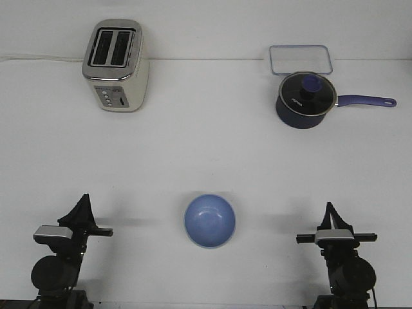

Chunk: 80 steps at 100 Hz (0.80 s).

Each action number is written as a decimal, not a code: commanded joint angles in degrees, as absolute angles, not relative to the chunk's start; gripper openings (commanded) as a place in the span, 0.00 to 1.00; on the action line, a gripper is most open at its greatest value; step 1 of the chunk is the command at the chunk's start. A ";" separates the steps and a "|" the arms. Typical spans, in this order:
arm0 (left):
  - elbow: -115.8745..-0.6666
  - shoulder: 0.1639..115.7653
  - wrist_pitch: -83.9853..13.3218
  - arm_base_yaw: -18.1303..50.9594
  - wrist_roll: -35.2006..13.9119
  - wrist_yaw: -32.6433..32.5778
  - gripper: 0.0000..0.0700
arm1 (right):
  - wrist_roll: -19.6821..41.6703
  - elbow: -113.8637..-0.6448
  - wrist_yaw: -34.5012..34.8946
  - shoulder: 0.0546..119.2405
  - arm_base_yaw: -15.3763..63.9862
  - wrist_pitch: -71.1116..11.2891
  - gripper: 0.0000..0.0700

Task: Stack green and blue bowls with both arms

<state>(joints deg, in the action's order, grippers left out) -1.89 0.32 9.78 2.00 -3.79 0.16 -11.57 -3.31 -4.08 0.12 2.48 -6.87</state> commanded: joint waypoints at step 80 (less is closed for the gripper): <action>-0.80 0.27 10.39 1.89 -3.92 0.21 0.02 | -13.02 -0.73 -2.98 0.08 2.24 -5.98 0.00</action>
